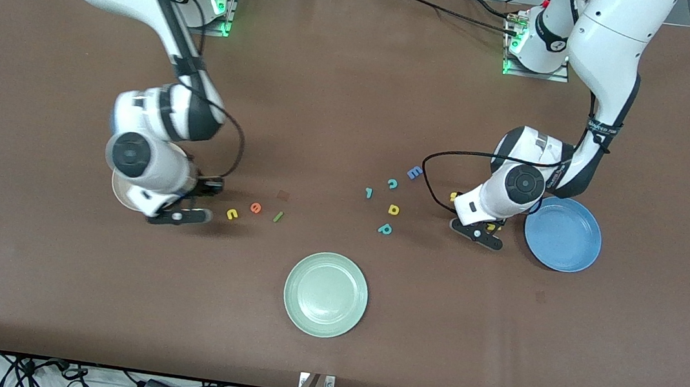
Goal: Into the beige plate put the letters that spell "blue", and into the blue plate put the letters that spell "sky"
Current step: 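Drop the g on the white plate while the left gripper drops the y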
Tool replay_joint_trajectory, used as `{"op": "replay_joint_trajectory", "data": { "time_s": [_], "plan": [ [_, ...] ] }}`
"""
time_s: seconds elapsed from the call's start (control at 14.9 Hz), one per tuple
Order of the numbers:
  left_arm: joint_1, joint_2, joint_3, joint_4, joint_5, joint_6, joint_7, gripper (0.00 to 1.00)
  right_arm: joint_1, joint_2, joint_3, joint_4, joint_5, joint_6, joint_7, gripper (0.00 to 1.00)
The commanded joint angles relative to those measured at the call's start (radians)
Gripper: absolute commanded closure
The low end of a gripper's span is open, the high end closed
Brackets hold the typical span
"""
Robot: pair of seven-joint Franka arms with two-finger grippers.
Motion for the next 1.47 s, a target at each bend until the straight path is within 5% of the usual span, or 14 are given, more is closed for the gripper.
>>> {"op": "replay_joint_trajectory", "data": {
  "time_s": [0.0, 0.27, 0.47, 0.54, 0.6, 0.87, 0.94, 1.0, 1.07, 1.14, 1.41],
  "plan": [
    [0.005, -0.039, 0.013, 0.038, 0.015, -0.101, 0.015, 0.95, -0.066, -0.024, -0.023, -0.030, -0.041, -0.092, -0.022, 0.84],
    [0.045, -0.054, 0.042, 0.207, 0.016, -0.384, 0.019, 0.94, -0.099, 0.002, -0.041, -0.095, -0.061, -0.093, -0.039, 0.83],
    [0.126, -0.056, 0.039, 0.233, 0.102, -0.437, 0.064, 0.93, -0.107, 0.032, -0.041, -0.099, -0.061, -0.068, -0.041, 0.75],
    [0.155, -0.054, 0.041, 0.232, 0.114, -0.437, 0.086, 0.93, -0.110, 0.042, -0.041, -0.093, -0.060, -0.058, -0.041, 0.47],
    [0.192, -0.048, 0.039, 0.229, 0.118, -0.434, 0.104, 0.93, -0.109, 0.036, -0.041, -0.086, -0.057, -0.060, -0.036, 0.00],
    [0.277, 0.004, 0.039, 0.210, 0.118, -0.385, 0.172, 0.90, -0.011, 0.020, -0.017, 0.003, -0.044, -0.068, 0.010, 0.00],
    [0.283, 0.008, 0.039, 0.189, 0.118, -0.359, 0.173, 0.85, 0.031, 0.026, -0.017, 0.028, -0.046, -0.059, 0.054, 0.00],
    [0.297, 0.015, 0.038, 0.180, 0.116, -0.342, 0.172, 0.61, 0.078, 0.049, -0.015, 0.069, -0.046, -0.057, 0.118, 0.00],
    [0.298, 0.015, 0.038, 0.180, 0.116, -0.344, 0.170, 0.19, 0.123, 0.080, -0.015, 0.113, -0.044, -0.059, 0.201, 0.00],
    [0.298, 0.010, 0.033, 0.183, 0.116, -0.351, 0.172, 0.00, 0.163, 0.106, -0.015, 0.149, -0.040, -0.056, 0.297, 0.00],
    [0.286, -0.036, -0.031, 0.190, 0.118, -0.406, 0.276, 0.00, 0.244, 0.192, -0.014, 0.249, -0.026, -0.050, 0.601, 0.00]
  ]
}}
